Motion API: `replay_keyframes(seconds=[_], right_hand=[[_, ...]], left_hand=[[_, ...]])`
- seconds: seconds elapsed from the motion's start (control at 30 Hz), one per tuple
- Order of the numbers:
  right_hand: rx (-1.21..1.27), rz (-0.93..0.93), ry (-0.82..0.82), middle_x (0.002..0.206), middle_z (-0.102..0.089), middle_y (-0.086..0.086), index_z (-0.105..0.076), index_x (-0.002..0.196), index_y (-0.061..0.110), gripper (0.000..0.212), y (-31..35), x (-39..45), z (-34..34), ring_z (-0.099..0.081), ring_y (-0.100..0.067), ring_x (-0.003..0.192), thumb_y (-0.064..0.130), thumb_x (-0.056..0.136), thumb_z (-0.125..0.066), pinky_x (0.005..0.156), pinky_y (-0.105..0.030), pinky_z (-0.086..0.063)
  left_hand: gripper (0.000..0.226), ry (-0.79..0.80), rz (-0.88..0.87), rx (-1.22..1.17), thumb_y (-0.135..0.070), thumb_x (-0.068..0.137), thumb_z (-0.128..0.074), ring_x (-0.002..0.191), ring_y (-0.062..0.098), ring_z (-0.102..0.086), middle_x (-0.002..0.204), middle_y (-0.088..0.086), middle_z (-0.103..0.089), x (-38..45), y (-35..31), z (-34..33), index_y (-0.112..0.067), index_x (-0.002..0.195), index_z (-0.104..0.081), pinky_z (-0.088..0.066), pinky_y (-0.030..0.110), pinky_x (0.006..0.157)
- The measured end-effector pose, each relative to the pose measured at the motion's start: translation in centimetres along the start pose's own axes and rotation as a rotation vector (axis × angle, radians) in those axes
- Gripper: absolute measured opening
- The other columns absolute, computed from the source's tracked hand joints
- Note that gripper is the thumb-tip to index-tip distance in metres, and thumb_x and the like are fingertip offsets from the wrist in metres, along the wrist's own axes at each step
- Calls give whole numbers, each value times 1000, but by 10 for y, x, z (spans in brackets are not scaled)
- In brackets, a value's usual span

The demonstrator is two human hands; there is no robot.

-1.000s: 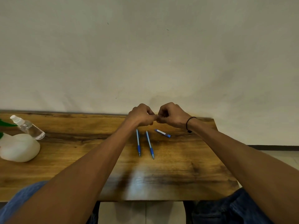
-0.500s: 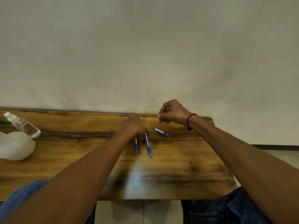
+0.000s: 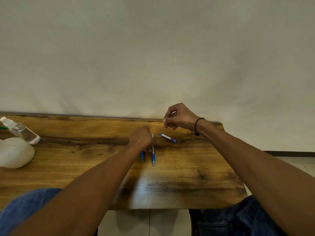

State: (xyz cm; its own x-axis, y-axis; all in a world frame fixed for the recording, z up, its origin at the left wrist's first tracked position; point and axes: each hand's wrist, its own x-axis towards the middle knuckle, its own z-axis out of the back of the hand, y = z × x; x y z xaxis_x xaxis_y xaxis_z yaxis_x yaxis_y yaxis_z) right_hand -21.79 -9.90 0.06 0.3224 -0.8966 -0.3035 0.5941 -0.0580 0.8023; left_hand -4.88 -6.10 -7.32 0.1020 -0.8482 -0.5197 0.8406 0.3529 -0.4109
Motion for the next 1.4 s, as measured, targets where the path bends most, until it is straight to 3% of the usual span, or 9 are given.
replay_keyframes(seconds=[0.13, 0.27, 0.37, 0.5, 0.63, 0.8, 1.4], right_hand=[[102, -11, -36, 84, -76, -13, -71, 94, -1, 10, 5, -2, 4, -69, -21, 75, 6, 89, -75, 67, -35, -59], [151, 23, -83, 93, -74, -20, -71, 98, -2, 13, 9, -5, 3, -75, -29, 85, 8, 90, -76, 78, -45, -65], [169, 79, -116, 92, -73, -19, -71, 96, -1, 11, 13, -7, -1, -77, -30, 86, 6, 90, -76, 77, -48, -65], [182, 148, -171, 93, -72, -18, -69, 95, 1, 9, 16, -8, -7, -78, -26, 80, 6, 90, -76, 76, -48, -65], [97, 204, -197, 90, -72, -14, -70, 91, 5, 5, 16, -7, -15, -78, -22, 76, 5, 91, -75, 73, -43, -66], [9, 241, -223, 89, -71, -9, -70, 88, 8, 6, 17, -6, -22, -76, -16, 74, 6, 90, -76, 68, -34, -65], [-110, 289, -212, 87, -74, -7, -74, 89, 5, 6, 17, -5, -23, -75, -21, 78, 8, 88, -78, 76, -39, -65]], left_hand=[[23, -63, -126, -10, -31, 90, -79, 57, 13, -75, 69, 1, -77, -7, -3, 14, -9, 87, -74, -65, 30, 69], [19, -212, -272, -54, -28, 88, -81, 70, 17, -73, 84, 4, -77, -19, -4, 28, -11, 95, -75, -64, 36, 74], [20, -295, -349, -59, -26, 87, -82, 78, 16, -69, 94, 5, -76, -23, 0, 32, -13, 101, -77, -61, 33, 73], [19, -317, -378, -88, -25, 89, -80, 87, 20, -69, 99, 6, -75, -25, 5, 31, -14, 104, -76, -64, 40, 80], [19, -322, -425, -119, -22, 89, -80, 81, 16, -72, 95, 6, -78, -26, 7, 26, -11, 104, -76, -64, 34, 76], [19, -325, -433, -144, -18, 89, -79, 82, 20, -73, 96, 9, -77, -27, 7, 26, -7, 104, -76, -64, 36, 78], [16, -326, -425, -159, -17, 90, -78, 81, 17, -71, 97, 9, -77, -29, 9, 26, -9, 104, -75, -60, 27, 74]])
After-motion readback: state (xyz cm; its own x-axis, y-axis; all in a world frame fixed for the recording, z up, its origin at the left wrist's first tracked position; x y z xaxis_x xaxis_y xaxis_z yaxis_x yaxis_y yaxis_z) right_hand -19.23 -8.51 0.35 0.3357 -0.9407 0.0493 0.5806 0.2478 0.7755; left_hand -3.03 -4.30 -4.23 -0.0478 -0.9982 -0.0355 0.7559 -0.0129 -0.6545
